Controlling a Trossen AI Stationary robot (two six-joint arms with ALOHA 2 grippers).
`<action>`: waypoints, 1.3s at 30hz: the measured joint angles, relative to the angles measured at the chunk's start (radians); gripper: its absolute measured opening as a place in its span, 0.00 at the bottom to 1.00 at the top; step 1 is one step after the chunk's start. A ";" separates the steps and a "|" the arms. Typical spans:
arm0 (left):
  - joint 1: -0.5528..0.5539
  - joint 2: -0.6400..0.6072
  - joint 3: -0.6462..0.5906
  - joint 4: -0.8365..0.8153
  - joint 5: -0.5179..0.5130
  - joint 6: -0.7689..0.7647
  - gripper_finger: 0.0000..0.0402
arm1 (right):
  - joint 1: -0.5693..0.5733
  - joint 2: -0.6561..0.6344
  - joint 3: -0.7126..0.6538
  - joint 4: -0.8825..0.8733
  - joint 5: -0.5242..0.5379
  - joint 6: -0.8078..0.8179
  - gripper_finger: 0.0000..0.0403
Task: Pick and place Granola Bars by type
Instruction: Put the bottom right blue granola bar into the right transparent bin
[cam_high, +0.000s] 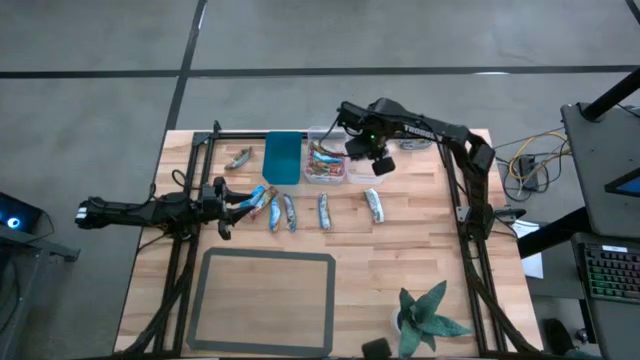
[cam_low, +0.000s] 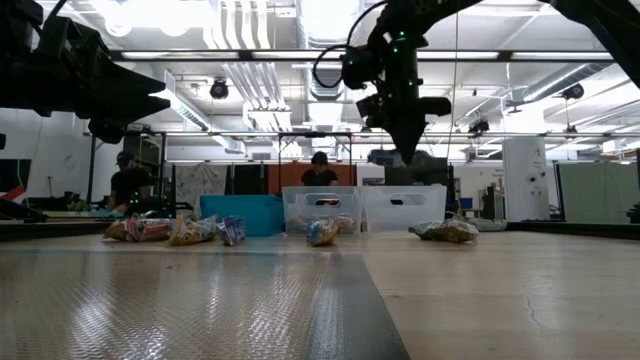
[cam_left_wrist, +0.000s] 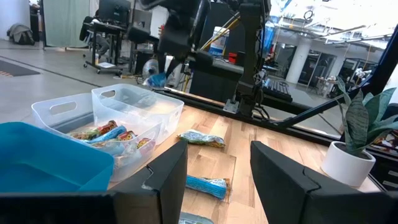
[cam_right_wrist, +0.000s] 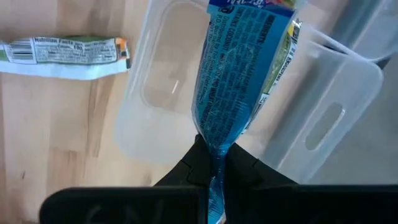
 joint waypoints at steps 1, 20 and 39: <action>0.000 0.000 0.000 0.000 0.000 0.000 0.39 | 0.003 0.000 -0.013 0.011 -0.001 -0.001 0.02; 0.000 0.000 0.000 0.000 0.000 0.000 0.39 | 0.025 0.004 -0.228 0.201 -0.006 0.010 0.02; 0.000 0.000 0.000 0.000 0.000 0.000 0.39 | 0.025 0.026 -0.322 0.382 -0.082 -0.021 0.02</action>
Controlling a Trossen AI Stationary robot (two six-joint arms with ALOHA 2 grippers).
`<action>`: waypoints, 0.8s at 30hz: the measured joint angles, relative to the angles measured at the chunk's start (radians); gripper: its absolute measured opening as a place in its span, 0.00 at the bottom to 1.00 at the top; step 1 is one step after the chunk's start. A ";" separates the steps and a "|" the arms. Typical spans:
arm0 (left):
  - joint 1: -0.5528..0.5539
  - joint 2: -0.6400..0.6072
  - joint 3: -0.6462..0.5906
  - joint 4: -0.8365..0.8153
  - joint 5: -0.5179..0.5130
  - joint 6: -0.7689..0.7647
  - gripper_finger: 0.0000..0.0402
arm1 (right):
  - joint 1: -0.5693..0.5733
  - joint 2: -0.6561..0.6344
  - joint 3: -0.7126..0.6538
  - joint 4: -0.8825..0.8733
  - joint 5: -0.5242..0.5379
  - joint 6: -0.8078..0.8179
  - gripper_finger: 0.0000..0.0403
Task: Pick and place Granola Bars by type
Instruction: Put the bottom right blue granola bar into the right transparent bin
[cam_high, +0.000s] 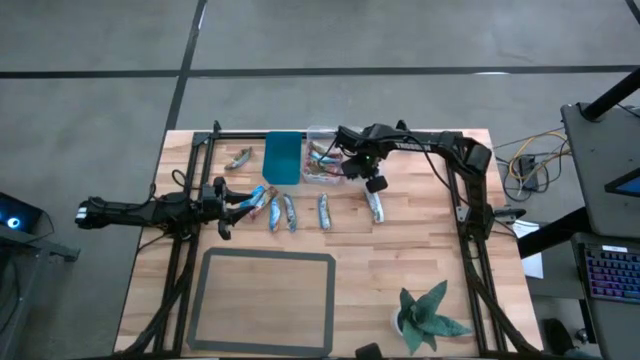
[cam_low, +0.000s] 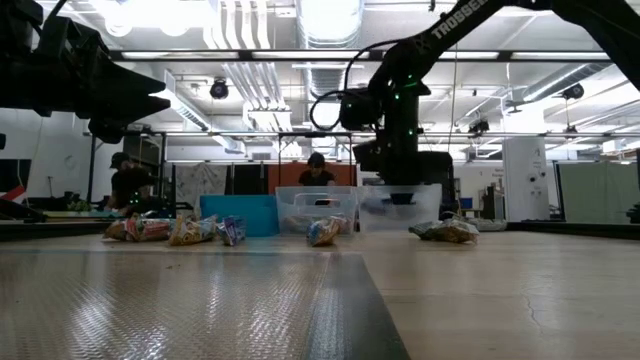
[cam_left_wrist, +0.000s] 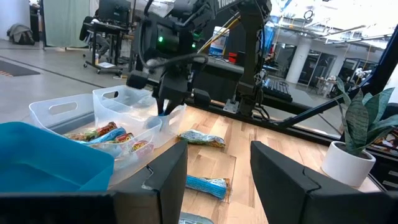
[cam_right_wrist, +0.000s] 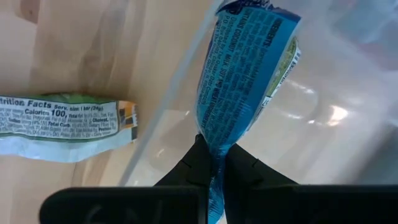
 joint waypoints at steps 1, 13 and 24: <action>0.000 0.000 0.000 0.000 0.000 0.000 0.39 | 0.000 0.006 0.000 0.000 -0.001 0.000 0.02; 0.000 0.000 0.000 0.000 0.000 0.000 0.39 | 0.000 0.021 -0.014 0.010 -0.003 0.032 0.02; 0.000 0.000 0.000 0.000 0.000 0.000 0.39 | -0.001 0.017 -0.004 -0.010 0.005 0.138 0.15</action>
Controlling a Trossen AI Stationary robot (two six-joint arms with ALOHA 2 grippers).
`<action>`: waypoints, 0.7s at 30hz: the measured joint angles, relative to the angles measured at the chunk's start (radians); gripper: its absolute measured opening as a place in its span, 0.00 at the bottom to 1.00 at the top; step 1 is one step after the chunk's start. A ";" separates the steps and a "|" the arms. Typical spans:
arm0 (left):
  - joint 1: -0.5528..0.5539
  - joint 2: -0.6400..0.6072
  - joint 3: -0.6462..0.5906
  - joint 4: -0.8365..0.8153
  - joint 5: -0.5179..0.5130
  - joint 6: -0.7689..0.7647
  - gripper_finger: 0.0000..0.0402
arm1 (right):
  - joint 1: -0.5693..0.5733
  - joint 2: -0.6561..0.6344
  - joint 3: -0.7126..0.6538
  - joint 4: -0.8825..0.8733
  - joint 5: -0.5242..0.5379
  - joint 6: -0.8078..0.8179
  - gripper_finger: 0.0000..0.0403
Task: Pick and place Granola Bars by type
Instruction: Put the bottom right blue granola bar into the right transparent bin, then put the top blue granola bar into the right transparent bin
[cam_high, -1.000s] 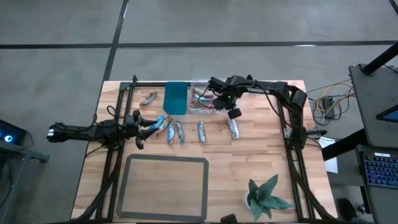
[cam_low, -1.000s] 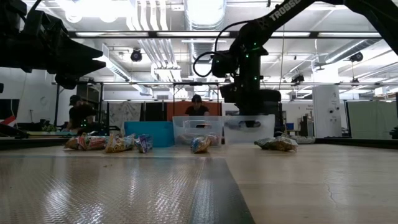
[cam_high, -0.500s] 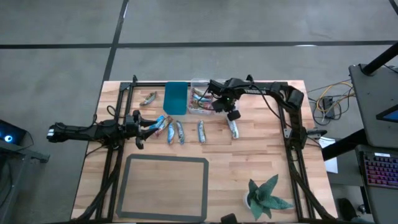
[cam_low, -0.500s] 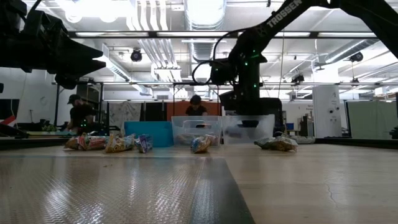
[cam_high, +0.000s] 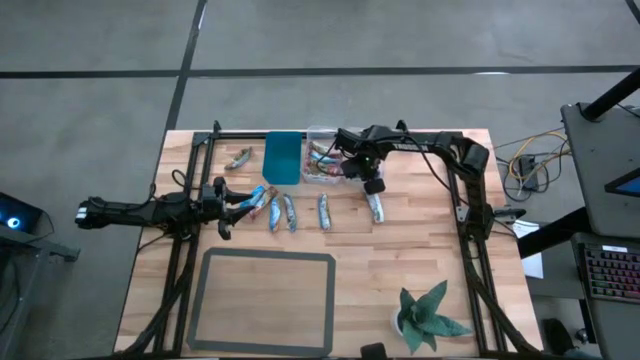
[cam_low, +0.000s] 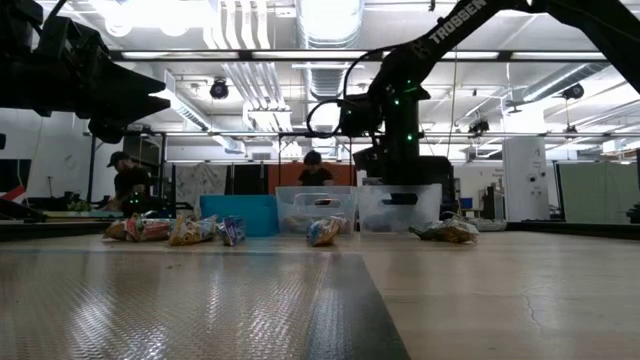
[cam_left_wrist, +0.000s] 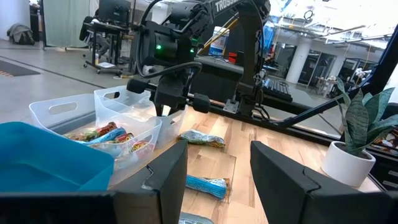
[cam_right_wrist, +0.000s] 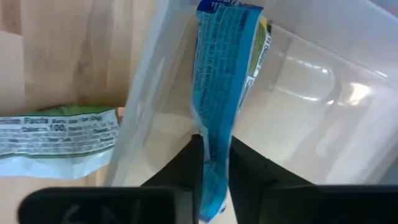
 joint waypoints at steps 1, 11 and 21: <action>0.000 0.000 0.000 0.000 0.000 0.000 0.39 | -0.001 0.000 0.010 -0.009 0.000 0.007 0.17; 0.000 0.000 0.000 0.000 0.000 0.000 0.39 | -0.007 -0.014 0.151 -0.142 0.056 0.107 0.35; 0.000 0.000 0.000 0.000 0.000 0.000 0.39 | -0.008 -0.028 0.370 -0.345 0.060 0.128 0.41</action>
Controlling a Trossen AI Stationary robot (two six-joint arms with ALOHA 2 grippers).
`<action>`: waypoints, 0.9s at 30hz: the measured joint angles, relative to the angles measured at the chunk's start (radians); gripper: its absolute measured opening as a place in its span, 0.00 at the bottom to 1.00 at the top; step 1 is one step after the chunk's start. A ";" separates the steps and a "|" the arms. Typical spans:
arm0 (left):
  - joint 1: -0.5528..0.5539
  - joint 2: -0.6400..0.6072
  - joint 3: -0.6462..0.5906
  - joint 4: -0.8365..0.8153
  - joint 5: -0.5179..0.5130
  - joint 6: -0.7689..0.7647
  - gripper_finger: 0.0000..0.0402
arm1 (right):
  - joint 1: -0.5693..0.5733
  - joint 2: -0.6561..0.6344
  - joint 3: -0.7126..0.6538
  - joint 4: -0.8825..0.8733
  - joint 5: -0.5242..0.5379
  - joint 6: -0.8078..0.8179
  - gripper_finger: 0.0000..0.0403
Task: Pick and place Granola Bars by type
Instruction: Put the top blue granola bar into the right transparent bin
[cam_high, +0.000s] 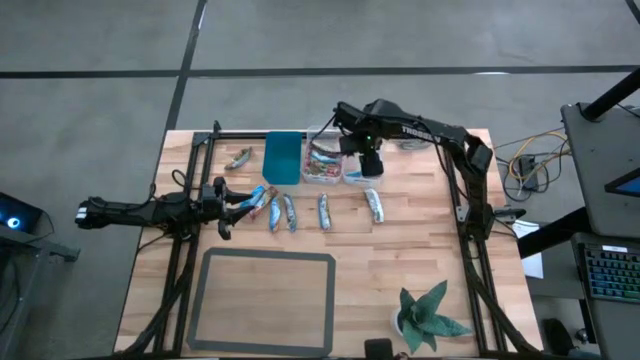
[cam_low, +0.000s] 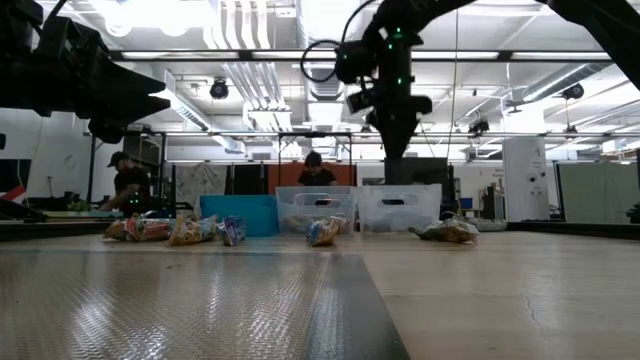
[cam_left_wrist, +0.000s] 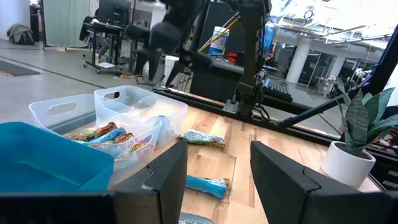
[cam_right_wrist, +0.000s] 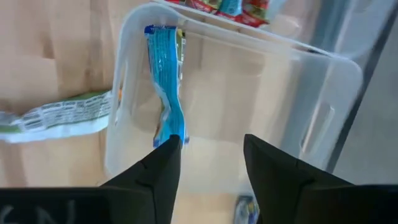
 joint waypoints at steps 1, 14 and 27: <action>0.000 0.000 0.000 0.000 0.000 0.000 0.39 | 0.000 0.000 0.024 -0.020 0.000 0.017 0.42; 0.000 0.000 0.000 0.000 0.000 0.000 0.39 | 0.004 -0.062 0.164 -0.092 -0.005 0.677 0.43; 0.000 0.000 0.000 0.000 0.000 0.000 0.39 | -0.011 -0.227 -0.004 -0.081 0.043 1.202 0.45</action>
